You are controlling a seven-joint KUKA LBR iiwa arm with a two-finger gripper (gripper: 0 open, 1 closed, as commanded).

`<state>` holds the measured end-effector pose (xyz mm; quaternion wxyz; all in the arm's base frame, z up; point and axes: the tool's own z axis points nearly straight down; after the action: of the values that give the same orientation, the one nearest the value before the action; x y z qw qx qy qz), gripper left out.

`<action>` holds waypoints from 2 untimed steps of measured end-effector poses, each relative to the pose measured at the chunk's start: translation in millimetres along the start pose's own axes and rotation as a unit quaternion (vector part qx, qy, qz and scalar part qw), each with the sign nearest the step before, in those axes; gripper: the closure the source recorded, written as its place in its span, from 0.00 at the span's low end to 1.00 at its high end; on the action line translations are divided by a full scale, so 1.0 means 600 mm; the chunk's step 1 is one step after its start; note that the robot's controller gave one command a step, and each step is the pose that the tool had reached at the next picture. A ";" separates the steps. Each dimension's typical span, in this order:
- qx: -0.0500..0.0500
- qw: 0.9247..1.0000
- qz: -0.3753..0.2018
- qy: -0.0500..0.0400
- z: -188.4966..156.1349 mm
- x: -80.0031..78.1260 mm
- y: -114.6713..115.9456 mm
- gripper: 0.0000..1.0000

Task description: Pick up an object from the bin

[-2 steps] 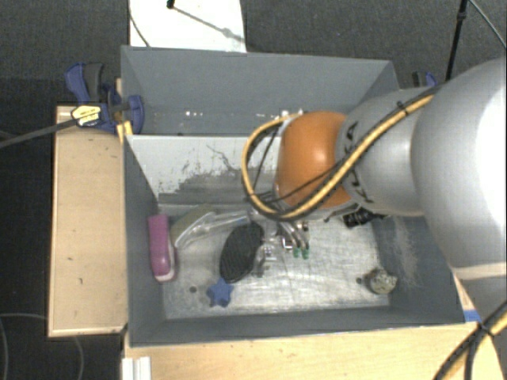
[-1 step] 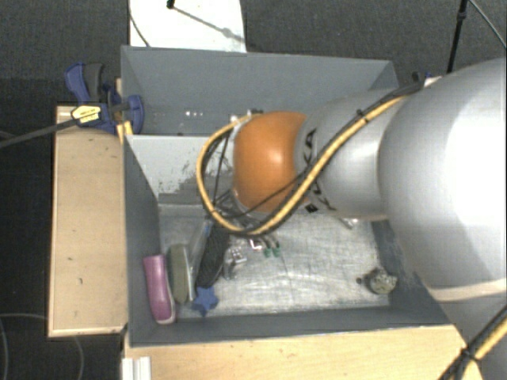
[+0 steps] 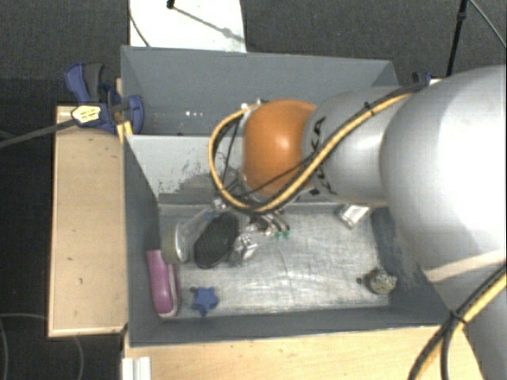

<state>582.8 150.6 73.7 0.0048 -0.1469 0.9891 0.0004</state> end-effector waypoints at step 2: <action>0.000 0.997 -0.082 -0.001 -0.001 -0.014 0.101 1.00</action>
Offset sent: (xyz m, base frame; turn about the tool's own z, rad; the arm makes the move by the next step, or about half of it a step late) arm -0.0132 0.0600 -0.0037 -0.1670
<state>573.0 210.7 74.1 0.0059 -0.2271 0.9739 0.0005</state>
